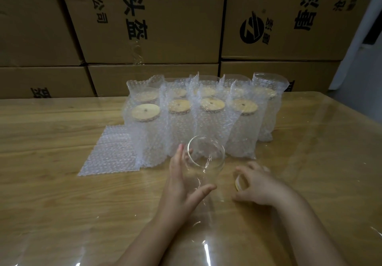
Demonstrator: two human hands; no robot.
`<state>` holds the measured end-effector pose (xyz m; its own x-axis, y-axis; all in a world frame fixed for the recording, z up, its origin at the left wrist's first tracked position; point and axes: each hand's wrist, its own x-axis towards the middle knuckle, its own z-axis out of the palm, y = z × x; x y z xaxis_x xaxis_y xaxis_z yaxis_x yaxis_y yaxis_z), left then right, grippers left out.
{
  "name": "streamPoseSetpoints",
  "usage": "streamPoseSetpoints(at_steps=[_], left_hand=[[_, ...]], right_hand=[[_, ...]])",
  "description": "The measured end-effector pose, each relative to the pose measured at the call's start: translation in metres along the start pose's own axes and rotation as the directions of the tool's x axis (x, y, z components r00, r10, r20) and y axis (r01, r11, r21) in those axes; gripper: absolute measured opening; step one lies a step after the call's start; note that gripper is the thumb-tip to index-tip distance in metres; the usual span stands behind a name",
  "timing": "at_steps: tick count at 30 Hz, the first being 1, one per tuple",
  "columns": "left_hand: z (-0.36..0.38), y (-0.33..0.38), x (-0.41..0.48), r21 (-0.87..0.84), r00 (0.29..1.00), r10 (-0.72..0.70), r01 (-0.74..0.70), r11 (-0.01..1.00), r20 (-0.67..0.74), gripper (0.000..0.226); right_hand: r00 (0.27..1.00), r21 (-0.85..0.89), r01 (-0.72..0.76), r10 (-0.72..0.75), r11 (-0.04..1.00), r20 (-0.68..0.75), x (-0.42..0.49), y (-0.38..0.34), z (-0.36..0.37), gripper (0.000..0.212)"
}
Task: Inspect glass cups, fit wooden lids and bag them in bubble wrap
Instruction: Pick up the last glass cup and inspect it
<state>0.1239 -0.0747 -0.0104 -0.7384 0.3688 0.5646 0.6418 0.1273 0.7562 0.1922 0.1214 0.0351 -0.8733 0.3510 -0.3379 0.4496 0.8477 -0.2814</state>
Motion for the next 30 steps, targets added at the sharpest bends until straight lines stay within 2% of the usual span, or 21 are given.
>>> streamPoseSetpoints(at_steps=[3, 5, 7, 9, 10, 11, 13, 15, 16, 17, 18, 20, 24, 26, 28, 30], left_hand=[[0.004, -0.005, 0.0, -0.077, 1.0, -0.024, 0.024, 0.997, 0.01, 0.103], [0.005, -0.007, 0.001, -0.119, 0.999, -0.047, 0.05, 0.992, 0.024, 0.101], [0.006, -0.007, 0.003, -0.158, 0.997, -0.077, 0.081, 0.984, 0.03, 0.098], [0.006, -0.009, 0.006, -0.205, 0.996, -0.092, 0.093, 0.974, 0.016, 0.093], [0.006, -0.011, 0.008, -0.219, 0.995, -0.095, 0.094, 0.971, 0.006, 0.09], [0.006, -0.013, 0.009, -0.228, 0.995, -0.101, 0.098, 0.969, -0.002, 0.09], [0.007, -0.016, 0.011, -0.25, 0.991, -0.135, 0.128, 0.96, -0.01, 0.092], [0.008, -0.017, 0.011, -0.264, 0.986, -0.165, 0.158, 0.951, -0.005, 0.094], [0.008, -0.017, 0.011, -0.257, 0.985, -0.17, 0.164, 0.952, -0.001, 0.095], [0.008, -0.017, 0.012, -0.245, 0.985, -0.171, 0.166, 0.955, 0.001, 0.095], [0.009, -0.016, 0.012, -0.239, 0.985, -0.17, 0.165, 0.957, -0.001, 0.094], [0.009, -0.016, 0.012, -0.241, 0.986, -0.167, 0.163, 0.957, 0.001, 0.092], [0.008, -0.017, 0.011, -0.245, 0.988, -0.153, 0.15, 0.958, 0.005, 0.092], [0.008, -0.016, 0.012, -0.252, 0.987, -0.161, 0.155, 0.955, -0.003, 0.091], [0.008, -0.015, 0.012, -0.254, 0.984, -0.177, 0.17, 0.952, -0.007, 0.089], [0.007, -0.015, 0.012, -0.262, 0.982, -0.191, 0.186, 0.947, 0.007, 0.088]], right_hand=[[0.997, -0.088, -0.022, 0.015, 0.996, -0.073, 0.004, -0.004, 0.005, 0.056], [0.988, -0.075, -0.033, 0.021, 0.997, -0.154, 0.007, -0.005, 0.009, 0.043], [0.968, 0.059, 0.006, 0.009, 0.998, -0.249, 0.011, -0.004, 0.01, 0.041], [0.931, 0.33, 0.146, -0.017, 0.933, -0.366, 0.016, -0.004, 0.007, 0.039], [0.91, 0.491, 0.244, -0.021, 0.836, -0.415, 0.018, -0.006, 0.005, 0.036], [0.897, 0.646, 0.327, -0.012, 0.69, -0.441, 0.017, -0.01, 0.002, 0.03], [0.894, 0.853, 0.425, 0.005, 0.304, -0.448, 0.01, -0.021, -0.002, 0.025], [0.885, 0.884, 0.466, -0.001, -0.037, -0.467, 0.002, -0.028, -0.007, 0.032], [0.874, 0.863, 0.478, -0.009, -0.166, -0.486, 0.0, -0.032, -0.01, 0.035], [0.861, 0.835, 0.487, -0.02, -0.255, -0.508, -0.003, -0.036, -0.013, 0.035], [0.847, 0.813, 0.497, -0.036, -0.303, -0.531, -0.006, -0.041, -0.017, 0.033], [0.821, 0.796, 0.525, -0.068, -0.303, -0.567, -0.011, -0.054, -0.024, 0.03], [0.737, 0.741, 0.648, -0.099, -0.177, -0.668, -0.014, -0.08, -0.031, 0.032], [0.668, 0.68, 0.727, -0.134, -0.093, -0.732, -0.013, -0.089, -0.026, 0.024], [0.606, 0.612, 0.791, -0.173, 0.025, -0.776, -0.009, -0.092, -0.015, 0.025], [0.563, 0.556, 0.826, -0.197, 0.094, -0.803, -0.004, -0.092, -0.002, 0.027]])
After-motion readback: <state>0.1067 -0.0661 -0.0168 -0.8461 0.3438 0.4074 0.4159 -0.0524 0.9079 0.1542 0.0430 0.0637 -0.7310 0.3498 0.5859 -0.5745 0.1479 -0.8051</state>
